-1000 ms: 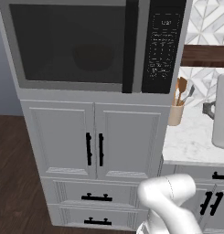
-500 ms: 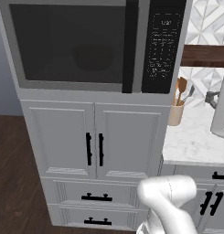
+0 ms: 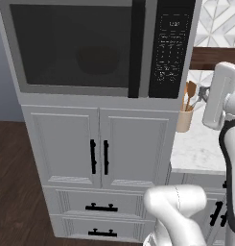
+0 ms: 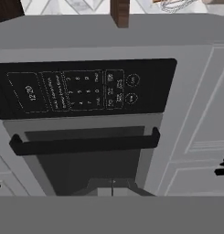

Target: Open the microwave, place the bowl with waffle inside the microwave, then close the microwave door and turn it on.

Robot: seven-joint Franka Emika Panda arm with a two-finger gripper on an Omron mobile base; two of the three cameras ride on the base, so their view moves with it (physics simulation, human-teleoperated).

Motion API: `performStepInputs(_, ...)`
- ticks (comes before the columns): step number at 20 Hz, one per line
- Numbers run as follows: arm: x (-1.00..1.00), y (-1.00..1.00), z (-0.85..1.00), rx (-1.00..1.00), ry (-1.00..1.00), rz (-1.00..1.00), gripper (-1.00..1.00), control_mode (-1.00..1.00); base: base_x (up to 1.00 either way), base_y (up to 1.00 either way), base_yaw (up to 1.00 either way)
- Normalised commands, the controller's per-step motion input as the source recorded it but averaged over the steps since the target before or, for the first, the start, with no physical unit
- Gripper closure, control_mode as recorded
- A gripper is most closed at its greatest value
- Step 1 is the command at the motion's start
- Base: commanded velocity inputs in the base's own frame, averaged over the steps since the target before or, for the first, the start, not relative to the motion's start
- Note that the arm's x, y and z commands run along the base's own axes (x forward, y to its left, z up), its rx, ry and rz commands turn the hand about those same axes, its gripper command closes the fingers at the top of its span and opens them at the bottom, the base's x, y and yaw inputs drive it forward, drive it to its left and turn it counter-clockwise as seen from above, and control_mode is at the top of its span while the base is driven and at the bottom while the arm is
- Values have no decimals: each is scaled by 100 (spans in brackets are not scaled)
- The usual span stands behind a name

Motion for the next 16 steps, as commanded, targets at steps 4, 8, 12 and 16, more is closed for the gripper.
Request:
performStepInputs(4, 63, -36, -24, 0, 0, 2, 100, -100, 0, 0, 0)
performStepInputs(8, 49, -21, -29, 0, 0, 0, 100, -100, 0, 0, 0)
performStepInputs(12, 45, -4, -14, 0, 0, 0, 100, -100, 0, 0, 0)
performStepInputs(16, 41, 0, -1, 0, 0, 0, 100, -100, 0, 0, 0)
